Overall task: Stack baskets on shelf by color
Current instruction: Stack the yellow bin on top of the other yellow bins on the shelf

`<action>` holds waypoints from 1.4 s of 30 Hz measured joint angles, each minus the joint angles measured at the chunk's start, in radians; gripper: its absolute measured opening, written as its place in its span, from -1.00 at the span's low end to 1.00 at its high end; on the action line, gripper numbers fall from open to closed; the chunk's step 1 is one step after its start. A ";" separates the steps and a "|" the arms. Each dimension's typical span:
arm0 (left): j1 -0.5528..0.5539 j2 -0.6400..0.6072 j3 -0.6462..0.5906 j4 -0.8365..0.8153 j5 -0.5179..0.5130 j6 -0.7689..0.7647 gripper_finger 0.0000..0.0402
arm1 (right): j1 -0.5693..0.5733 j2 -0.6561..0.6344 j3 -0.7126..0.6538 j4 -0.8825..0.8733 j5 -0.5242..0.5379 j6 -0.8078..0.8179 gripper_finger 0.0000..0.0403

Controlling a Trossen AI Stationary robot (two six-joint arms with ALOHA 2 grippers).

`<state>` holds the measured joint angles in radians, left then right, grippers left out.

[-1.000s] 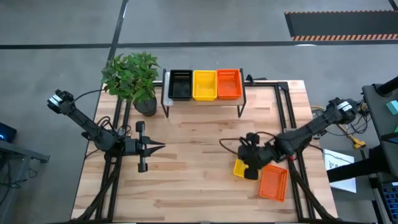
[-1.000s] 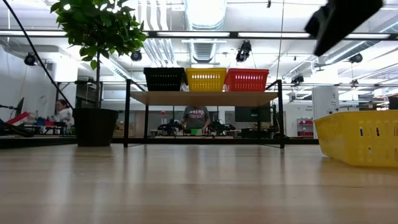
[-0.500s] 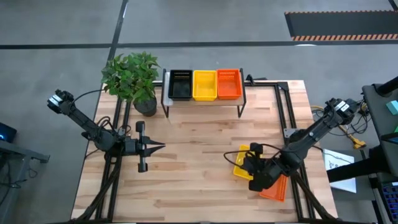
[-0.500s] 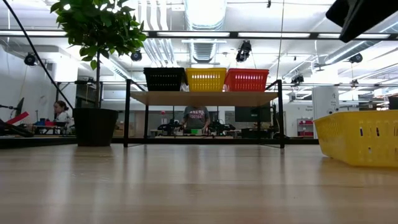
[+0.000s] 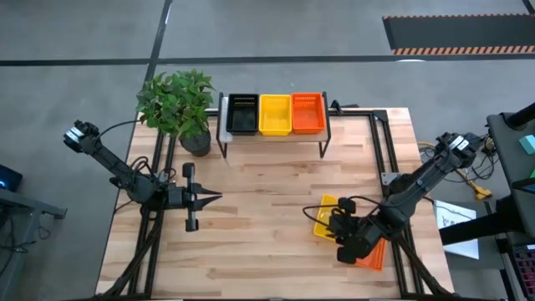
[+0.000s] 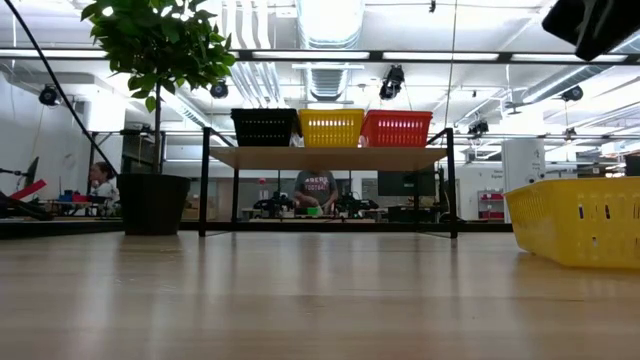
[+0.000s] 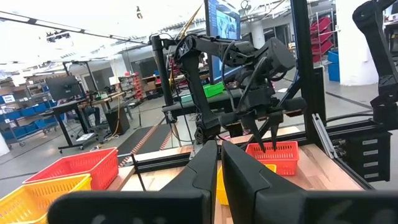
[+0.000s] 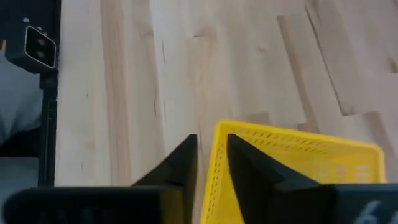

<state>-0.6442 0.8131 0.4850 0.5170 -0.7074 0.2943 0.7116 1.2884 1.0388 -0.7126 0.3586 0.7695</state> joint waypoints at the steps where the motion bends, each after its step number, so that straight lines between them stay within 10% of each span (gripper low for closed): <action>1: 0.000 0.000 0.000 0.000 0.000 0.000 -0.96 | 0.000 0.004 0.000 0.000 -0.006 0.005 -0.50; 8: 0.000 0.008 0.000 0.004 0.000 0.000 -0.96 | 0.000 0.093 0.002 -0.001 -0.105 0.031 -0.16; 20: 0.000 0.012 0.000 0.017 0.000 0.000 -0.96 | -0.012 0.231 -0.002 -0.019 -0.101 0.045 -0.20; 42: 0.001 0.024 0.000 0.026 0.000 0.004 -0.96 | -0.046 0.273 -0.019 0.012 -0.070 -0.030 -0.96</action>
<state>-0.6435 0.8372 0.4847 0.5426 -0.7078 0.2985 0.6658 1.5612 1.0200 -0.7004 0.2886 0.7390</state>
